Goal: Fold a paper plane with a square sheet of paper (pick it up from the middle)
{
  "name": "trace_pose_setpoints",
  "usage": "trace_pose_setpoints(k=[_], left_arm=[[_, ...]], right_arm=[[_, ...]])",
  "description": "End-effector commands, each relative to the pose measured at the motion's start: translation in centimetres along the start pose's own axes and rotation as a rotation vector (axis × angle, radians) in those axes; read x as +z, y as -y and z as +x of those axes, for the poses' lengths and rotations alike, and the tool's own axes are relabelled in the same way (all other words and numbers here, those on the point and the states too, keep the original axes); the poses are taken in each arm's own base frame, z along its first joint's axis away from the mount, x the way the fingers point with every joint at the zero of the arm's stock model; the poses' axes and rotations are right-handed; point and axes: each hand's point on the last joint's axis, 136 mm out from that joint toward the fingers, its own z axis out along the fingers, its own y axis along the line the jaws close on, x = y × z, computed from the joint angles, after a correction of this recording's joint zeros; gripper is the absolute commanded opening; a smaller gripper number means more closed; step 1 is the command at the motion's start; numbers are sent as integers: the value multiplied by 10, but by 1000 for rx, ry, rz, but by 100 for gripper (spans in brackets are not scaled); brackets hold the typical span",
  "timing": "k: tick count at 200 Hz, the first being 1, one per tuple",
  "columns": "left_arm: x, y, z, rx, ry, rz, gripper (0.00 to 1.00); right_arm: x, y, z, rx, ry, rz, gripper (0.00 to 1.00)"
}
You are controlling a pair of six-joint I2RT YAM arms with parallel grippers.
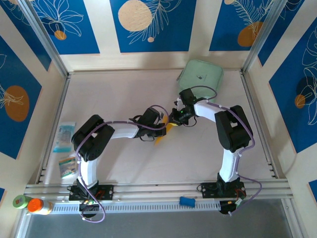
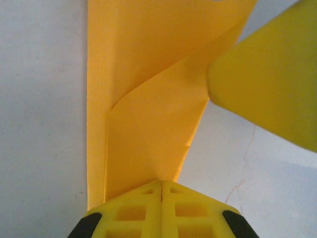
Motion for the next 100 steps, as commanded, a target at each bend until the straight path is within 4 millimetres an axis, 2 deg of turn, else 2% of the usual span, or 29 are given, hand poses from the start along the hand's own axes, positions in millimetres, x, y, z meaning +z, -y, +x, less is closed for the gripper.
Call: trace_pose_setpoints(k=[1, 59, 100], left_arm=[[7, -20, 17, 2, -63, -54, 0], [6, -26, 24, 0, -88, -69, 0], [5, -38, 39, -9, -124, -94, 0]], right_arm=[[9, 3, -4, -21, -25, -6, 13], [15, 23, -14, 14, -8, 55, 12], [9, 50, -32, 90, 53, 98, 12]])
